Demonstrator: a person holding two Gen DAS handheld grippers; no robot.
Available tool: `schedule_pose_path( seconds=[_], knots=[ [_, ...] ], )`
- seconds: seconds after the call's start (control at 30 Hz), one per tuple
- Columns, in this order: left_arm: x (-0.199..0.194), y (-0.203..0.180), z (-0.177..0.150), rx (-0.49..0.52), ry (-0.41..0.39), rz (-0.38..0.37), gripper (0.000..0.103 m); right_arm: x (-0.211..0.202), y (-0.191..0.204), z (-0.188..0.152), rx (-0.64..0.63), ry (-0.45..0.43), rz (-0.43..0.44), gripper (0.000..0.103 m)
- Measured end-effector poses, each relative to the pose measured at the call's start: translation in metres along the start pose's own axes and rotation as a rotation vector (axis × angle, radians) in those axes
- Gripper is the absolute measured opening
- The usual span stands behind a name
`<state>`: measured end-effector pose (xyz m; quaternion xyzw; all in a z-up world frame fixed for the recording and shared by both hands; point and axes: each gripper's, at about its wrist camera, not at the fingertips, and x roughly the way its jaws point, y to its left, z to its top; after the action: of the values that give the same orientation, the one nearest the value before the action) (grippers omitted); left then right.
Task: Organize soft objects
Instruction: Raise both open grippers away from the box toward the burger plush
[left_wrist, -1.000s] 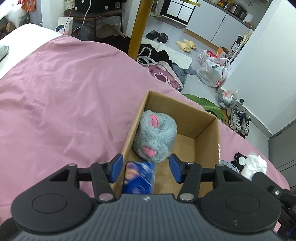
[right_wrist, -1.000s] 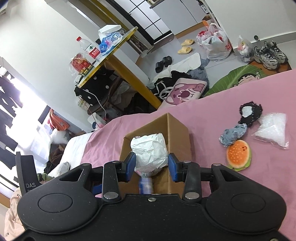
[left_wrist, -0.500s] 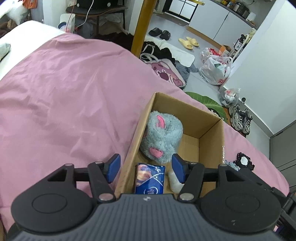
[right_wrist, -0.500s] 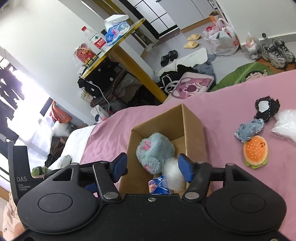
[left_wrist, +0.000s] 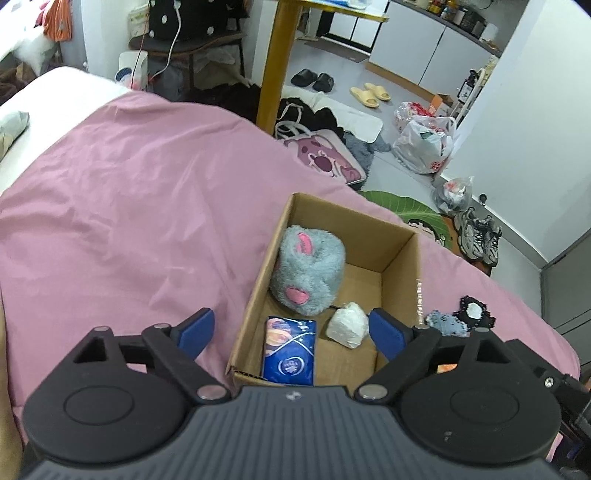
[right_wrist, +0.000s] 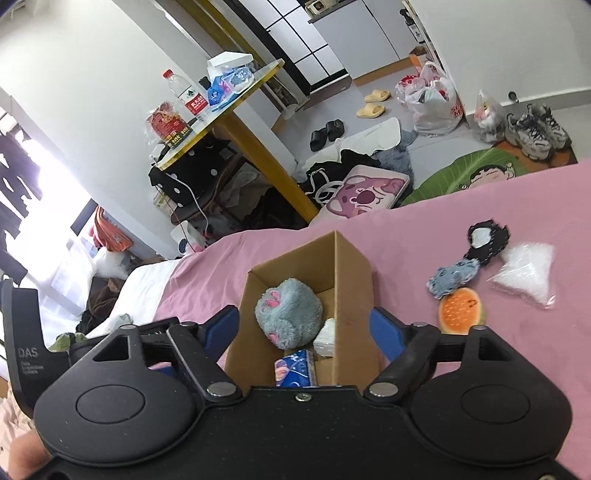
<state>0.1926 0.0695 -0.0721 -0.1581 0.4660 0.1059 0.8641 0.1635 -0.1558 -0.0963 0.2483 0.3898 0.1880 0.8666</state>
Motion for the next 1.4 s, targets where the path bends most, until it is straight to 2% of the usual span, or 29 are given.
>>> schedule_pose_path(
  seconds=[0.17,0.23,0.63,1.1,1.4],
  knots=[
    [-0.018,-0.012,-0.006,0.033,-0.052,-0.008,0.101,-0.018,-0.010,0.008,-0.002,-0.016,-0.008,0.091],
    [-0.024,-0.018,-0.008,0.043,-0.068,-0.007,0.102,-0.025,-0.014,0.010,0.004,-0.018,0.006,0.099],
    [-0.054,-0.044,-0.017,0.076,-0.128,-0.026,0.103,-0.057,-0.033,0.015,0.011,-0.041,0.004,0.103],
    [-0.081,-0.075,-0.036,0.124,-0.119,-0.029,0.102,-0.086,-0.053,0.018,0.039,-0.072,0.029,0.103],
    [-0.078,-0.089,-0.050,0.134,-0.096,-0.027,0.102,-0.099,-0.068,0.017,0.034,-0.068,-0.005,0.103]
  ],
)
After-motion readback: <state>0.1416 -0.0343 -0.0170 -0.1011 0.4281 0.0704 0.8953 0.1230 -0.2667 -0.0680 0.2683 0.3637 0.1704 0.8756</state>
